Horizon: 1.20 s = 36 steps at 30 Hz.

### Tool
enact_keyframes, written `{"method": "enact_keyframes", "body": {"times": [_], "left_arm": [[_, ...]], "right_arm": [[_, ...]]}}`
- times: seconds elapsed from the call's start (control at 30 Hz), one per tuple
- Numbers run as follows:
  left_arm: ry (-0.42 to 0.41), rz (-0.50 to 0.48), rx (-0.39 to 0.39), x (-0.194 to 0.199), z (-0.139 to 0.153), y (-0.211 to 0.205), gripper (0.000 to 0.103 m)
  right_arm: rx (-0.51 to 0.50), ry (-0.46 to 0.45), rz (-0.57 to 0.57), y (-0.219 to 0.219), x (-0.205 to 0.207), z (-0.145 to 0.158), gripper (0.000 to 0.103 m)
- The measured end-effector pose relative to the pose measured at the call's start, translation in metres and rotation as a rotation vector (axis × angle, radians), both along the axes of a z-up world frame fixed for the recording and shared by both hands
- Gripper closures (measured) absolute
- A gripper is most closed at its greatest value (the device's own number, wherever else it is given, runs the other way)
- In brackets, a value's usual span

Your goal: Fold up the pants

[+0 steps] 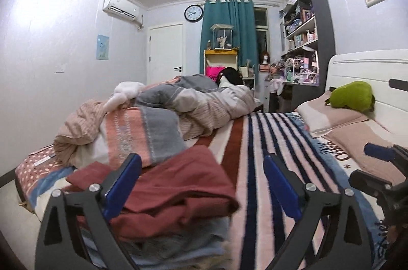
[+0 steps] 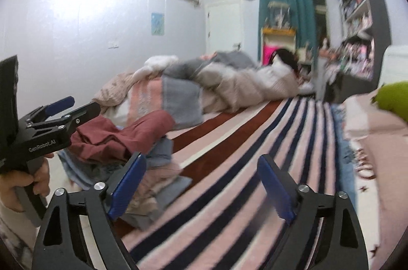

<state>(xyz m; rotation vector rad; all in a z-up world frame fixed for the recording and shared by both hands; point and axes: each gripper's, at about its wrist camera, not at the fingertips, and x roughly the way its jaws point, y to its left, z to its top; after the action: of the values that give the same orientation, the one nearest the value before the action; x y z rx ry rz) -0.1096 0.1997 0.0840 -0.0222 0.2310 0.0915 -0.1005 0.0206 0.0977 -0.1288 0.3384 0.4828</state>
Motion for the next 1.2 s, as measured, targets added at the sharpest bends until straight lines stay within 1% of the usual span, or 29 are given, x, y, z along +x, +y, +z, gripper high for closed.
{"method": "enact_keyframes", "body": {"times": [0.03, 0.07, 0.1, 0.13, 0.27, 0.37, 0.63, 0.83, 1.2], "left_arm": [[-0.008, -0.002, -0.003, -0.004, 0.0, -0.007, 0.008], [-0.014, -0.001, -0.005, -0.006, 0.0, -0.01, 0.006], [-0.016, 0.002, -0.005, -0.008, -0.001, -0.013, 0.005], [-0.016, 0.003, 0.002, -0.01, 0.0, -0.018, 0.004], [-0.037, 0.015, 0.024, -0.019, 0.002, -0.028, 0.003], [-0.037, 0.01, 0.027, -0.024, 0.003, -0.032, 0.003], [-0.038, 0.013, 0.042, -0.03, 0.003, -0.037, 0.002], [-0.042, 0.006, 0.052, -0.032, 0.004, -0.043, 0.002], [-0.041, 0.003, 0.046, -0.032, 0.005, -0.044, 0.002]], "right_arm": [[-0.001, -0.042, -0.011, -0.006, -0.01, 0.0, 0.007], [0.0, -0.065, -0.018, -0.01, -0.017, 0.0, 0.002], [0.003, -0.096, -0.031, -0.015, -0.025, 0.0, 0.001], [0.003, -0.112, -0.04, -0.018, -0.031, 0.0, 0.001], [-0.006, -0.127, -0.063, -0.027, -0.045, 0.0, 0.001], [-0.005, -0.124, -0.071, -0.032, -0.051, -0.001, 0.001], [0.043, -0.112, -0.068, -0.044, -0.059, 0.0, 0.001], [0.06, -0.112, -0.075, -0.047, -0.059, 0.002, 0.001], [0.072, -0.107, -0.089, -0.049, -0.06, 0.003, 0.001]]}}
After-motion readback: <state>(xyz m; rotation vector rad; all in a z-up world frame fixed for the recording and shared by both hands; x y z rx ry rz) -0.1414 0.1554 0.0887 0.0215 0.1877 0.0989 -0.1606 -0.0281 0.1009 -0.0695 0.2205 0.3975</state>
